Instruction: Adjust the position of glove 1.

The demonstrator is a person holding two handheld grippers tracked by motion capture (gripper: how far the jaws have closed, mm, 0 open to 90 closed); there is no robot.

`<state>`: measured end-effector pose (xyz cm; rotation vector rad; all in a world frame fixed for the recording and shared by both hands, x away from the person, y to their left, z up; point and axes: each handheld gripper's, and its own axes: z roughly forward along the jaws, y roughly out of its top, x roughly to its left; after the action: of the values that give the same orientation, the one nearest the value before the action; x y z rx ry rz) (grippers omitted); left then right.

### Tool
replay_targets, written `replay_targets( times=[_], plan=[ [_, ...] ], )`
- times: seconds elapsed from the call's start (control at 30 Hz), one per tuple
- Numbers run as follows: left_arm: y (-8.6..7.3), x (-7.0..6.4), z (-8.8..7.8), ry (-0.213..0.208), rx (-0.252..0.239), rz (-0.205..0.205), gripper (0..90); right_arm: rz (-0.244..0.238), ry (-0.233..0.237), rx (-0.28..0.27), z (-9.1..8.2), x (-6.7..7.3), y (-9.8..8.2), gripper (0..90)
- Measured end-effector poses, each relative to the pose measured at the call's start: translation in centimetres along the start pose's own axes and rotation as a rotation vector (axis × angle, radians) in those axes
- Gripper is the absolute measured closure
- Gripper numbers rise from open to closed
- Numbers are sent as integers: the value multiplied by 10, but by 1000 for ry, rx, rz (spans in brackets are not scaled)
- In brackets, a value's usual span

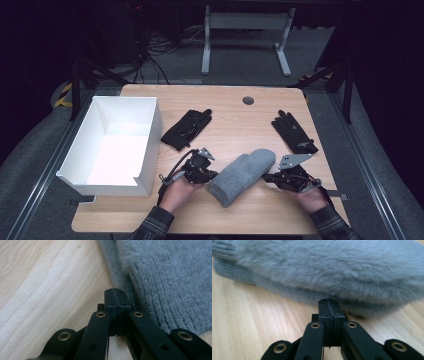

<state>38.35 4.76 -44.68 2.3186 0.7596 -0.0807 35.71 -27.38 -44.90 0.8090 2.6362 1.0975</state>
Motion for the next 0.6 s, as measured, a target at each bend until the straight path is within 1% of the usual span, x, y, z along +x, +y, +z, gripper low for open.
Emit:
replay_targets(
  times=[0.07, 0.13, 0.27, 0.5, 0.53, 0.57, 0.6],
  plan=[
    [-1, -4, 0, 0, 17, 10, 900, 9, 2, -11, 5, -2, 3, 900],
    [-4, -6, -2, -10, 13, 9, 900, 3, -3, -20, 8, -3, 6, 900],
    [-10, -10, -5, -21, 14, 12, 900, 1, 5, -30, 16, -2, 14, 900],
    [-24, -16, -10, -41, 14, -3, 900, -23, 20, -36, 35, -1, 30, 900],
    [-24, -16, -10, -41, 14, -3, 900, -23, 20, -36, 35, -1, 30, 900],
    [-28, -18, -12, -46, 12, 0, 900, -34, 28, -39, 43, 0, 37, 900],
    [-29, -19, -13, -45, 15, 1, 900, -34, 28, -39, 43, 0, 37, 900]
  ],
)
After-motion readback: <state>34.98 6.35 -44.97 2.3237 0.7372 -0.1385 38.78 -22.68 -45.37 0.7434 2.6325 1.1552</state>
